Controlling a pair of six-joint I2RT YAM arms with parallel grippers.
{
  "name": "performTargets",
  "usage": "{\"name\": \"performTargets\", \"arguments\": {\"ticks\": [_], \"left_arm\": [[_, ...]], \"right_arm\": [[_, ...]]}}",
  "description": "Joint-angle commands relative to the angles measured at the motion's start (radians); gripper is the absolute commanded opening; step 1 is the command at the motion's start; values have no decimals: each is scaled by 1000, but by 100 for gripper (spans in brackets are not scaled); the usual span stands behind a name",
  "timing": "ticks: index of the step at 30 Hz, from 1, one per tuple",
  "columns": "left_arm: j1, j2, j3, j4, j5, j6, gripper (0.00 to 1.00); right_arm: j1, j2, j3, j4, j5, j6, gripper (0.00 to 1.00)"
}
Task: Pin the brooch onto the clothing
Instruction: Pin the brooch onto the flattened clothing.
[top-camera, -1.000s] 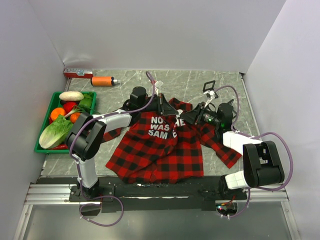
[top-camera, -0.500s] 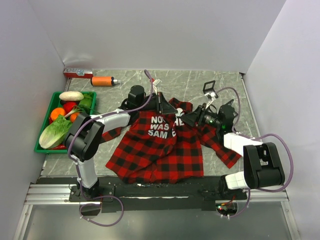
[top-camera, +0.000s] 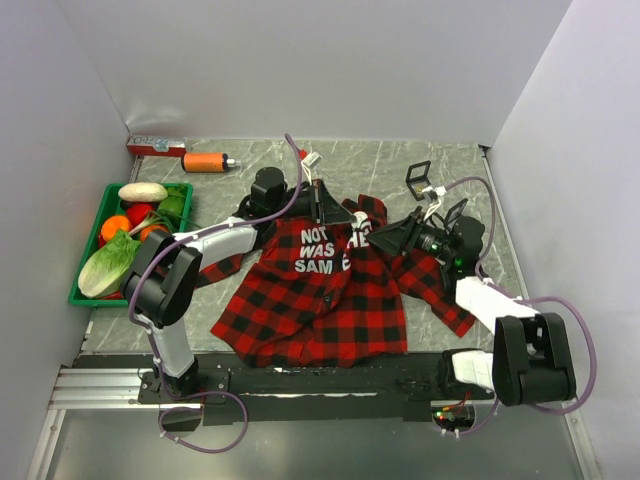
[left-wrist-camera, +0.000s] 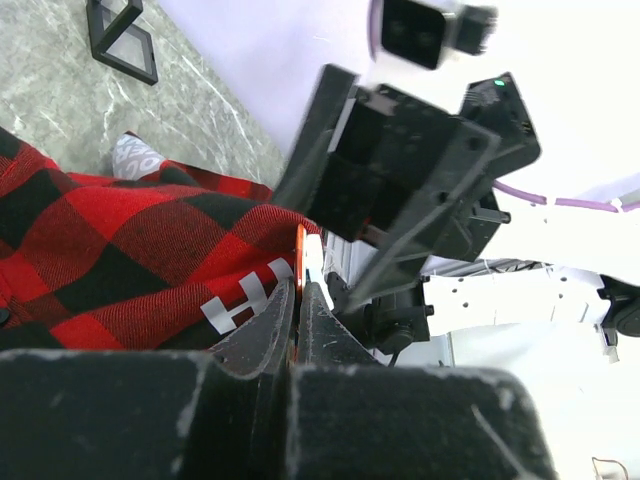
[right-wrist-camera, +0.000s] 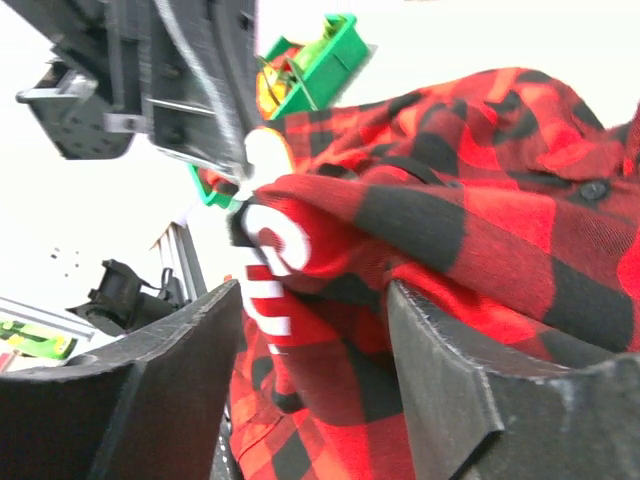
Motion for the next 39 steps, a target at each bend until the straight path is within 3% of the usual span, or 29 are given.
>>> {"name": "performTargets", "arguments": {"ticks": [1, 6, 21, 30, 39], "left_arm": [[-2, -52, 19, 36, 30, 2, 1], [-9, -49, 20, 50, 39, -5, 1], [-32, -45, 39, 16, 50, 22, 1], [-37, -43, 40, 20, 50, 21, 1], [-42, -39, 48, 7, 50, 30, 1]], "right_arm": [[-5, -84, 22, 30, -10, 3, 69], [-4, -83, 55, -15, -5, -32, 68], [9, 21, 75, 171, -33, 69, 60], [16, 47, 85, 185, -39, 78, 45], [28, 75, 93, 205, -42, 87, 40]]}}
